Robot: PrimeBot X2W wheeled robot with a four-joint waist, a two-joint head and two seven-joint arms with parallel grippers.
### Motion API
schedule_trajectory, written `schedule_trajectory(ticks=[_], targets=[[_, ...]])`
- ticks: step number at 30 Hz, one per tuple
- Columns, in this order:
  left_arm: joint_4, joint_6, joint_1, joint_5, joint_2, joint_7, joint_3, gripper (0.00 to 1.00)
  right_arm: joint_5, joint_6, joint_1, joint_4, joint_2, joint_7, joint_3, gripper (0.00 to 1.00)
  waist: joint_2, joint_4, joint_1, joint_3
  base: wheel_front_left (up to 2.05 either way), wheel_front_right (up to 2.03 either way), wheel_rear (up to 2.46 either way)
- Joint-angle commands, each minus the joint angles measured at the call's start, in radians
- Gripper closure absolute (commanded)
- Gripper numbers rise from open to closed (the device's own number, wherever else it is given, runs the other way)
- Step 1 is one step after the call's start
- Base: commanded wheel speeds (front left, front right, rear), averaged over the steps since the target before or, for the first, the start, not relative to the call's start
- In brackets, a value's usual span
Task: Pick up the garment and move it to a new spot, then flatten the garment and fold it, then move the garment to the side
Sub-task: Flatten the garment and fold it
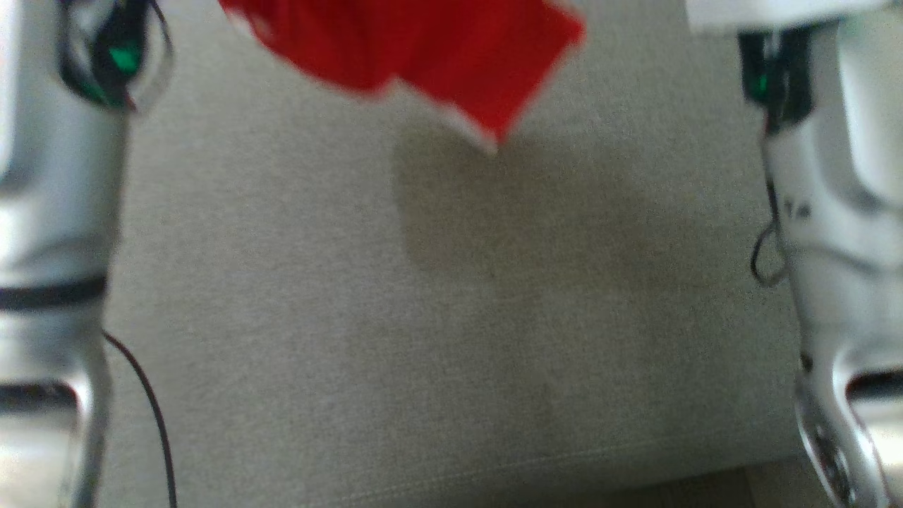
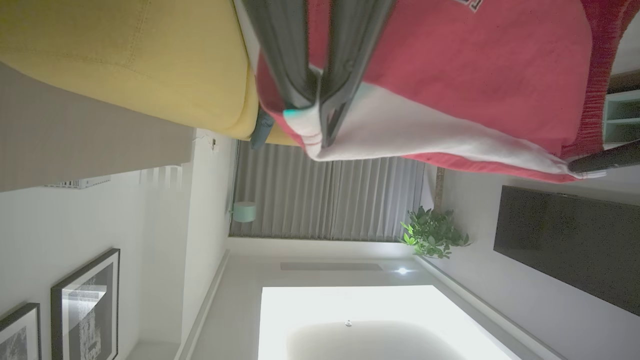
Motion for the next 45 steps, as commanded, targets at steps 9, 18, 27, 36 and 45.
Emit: schedule_trajectory(ticks=[9, 18, 27, 36, 45], targets=[[0.179, -0.038, -0.198, 0.076, 0.067, -0.207, -0.011, 1.0, 0.035, 0.007, -0.107, 0.06, 0.054, -0.038, 0.038, 1.0, 0.0, -0.062, -0.0001, 0.162, 0.0, 0.0, 0.0], [0.277, -0.056, 0.006, -0.036, 0.032, -0.291, -0.008, 1.0, 0.081, 0.007, 0.118, -0.006, 0.054, -0.038, 0.11, 1.0, 0.0, -0.044, -0.0001, 0.2, 0.0, 0.0, 0.0], [-0.046, -0.059, 0.35, -0.124, -0.028, -0.299, -0.028, 1.0, 0.016, 0.007, 0.43, -0.252, 0.054, -0.039, 0.029, 1.0, 0.0, 0.003, -0.0001, 0.114, 0.0, 0.0, 0.0], [-0.285, -0.059, 0.73, -0.099, -0.052, -0.299, -0.036, 1.0, -0.005, 0.007, 0.767, -0.429, 0.023, -0.039, -0.067, 1.0, 0.0, 0.003, -0.0001, -0.011, 0.0, 0.0, 0.0], [-0.432, -0.05, 1.062, -0.085, -0.083, -0.298, -0.075, 1.0, -0.025, 0.007, 1.017, -0.584, 0.0, -0.01, -0.125, 1.0, 0.0, -0.005, -0.0001, -0.091, 0.0, 0.0, 0.0]])
